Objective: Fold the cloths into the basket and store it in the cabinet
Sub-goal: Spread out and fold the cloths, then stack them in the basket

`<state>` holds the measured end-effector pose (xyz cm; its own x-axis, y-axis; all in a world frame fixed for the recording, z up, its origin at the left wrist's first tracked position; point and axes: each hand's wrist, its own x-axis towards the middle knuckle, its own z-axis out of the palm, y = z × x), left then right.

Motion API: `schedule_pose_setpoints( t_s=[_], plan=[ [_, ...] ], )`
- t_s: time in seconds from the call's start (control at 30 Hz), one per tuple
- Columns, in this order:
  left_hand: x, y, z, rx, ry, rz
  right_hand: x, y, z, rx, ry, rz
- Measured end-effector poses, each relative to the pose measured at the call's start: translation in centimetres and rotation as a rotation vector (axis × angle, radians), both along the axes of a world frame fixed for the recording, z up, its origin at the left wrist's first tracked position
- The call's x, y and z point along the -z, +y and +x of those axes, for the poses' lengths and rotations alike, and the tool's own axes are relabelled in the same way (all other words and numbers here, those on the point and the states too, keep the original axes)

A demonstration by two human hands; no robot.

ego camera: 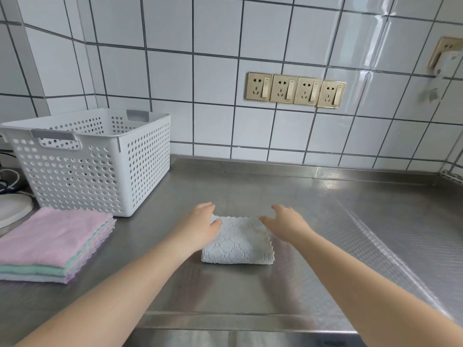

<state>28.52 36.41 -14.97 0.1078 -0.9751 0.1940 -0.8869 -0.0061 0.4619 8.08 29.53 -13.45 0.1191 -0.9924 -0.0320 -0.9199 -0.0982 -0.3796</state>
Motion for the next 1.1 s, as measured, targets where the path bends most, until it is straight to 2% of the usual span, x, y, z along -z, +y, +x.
schedule_pose_setpoints(
  t_s=[0.1, 0.23, 0.43, 0.67, 0.8, 0.87, 1.1],
  plan=[
    [0.3, -0.6, -2.4, 0.066, -0.128, 0.02, 1.5, 1.2, 2.7, -0.151, 0.017, -0.071],
    [2.2, -0.8, -3.9, 0.042, -0.28, 0.129, 4.5, 2.8, 5.0, -0.289, 0.188, -0.074],
    [4.2, 0.1, -3.0, 0.025, -0.236, 0.207, 6.1, 3.1, 3.5, -0.278, 0.187, -0.092],
    [3.2, 0.1, -3.0, 0.036, -0.227, 0.228, 5.0, 3.3, 3.9, -0.271, 0.241, -0.086],
    [2.5, 1.3, -1.3, -0.101, -0.139, 0.115, 3.3, 3.3, 2.4, -0.102, 0.084, -0.108],
    [2.6, 2.2, 0.2, -0.15, -0.154, 0.094, 2.9, 3.4, 1.1, -0.097, 0.045, -0.079],
    [2.7, 3.7, 1.2, -0.04, -0.032, 0.101, 2.3, 5.3, 0.1, -0.168, 0.038, 0.072]
  ],
)
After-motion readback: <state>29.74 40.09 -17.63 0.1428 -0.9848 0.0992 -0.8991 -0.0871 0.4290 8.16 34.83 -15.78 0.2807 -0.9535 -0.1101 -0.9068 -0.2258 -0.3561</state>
